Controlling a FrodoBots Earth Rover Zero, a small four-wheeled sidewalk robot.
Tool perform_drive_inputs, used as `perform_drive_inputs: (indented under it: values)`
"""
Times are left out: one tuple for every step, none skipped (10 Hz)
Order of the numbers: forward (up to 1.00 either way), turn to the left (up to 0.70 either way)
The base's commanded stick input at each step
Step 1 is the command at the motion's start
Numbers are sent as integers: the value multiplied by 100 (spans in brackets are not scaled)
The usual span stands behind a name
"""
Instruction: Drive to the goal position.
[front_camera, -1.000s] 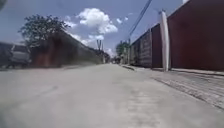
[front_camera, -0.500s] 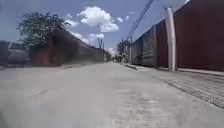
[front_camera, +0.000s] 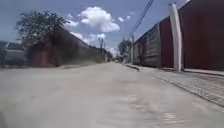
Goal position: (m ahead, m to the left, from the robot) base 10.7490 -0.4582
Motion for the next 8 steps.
perform_drive_inputs:
  values:
    - [85,-34]
    - [85,-34]
    - [85,-34]
    - [85,-7]
    - [85,0]
    - [85,0]
    - [85,0]
    - [85,0]
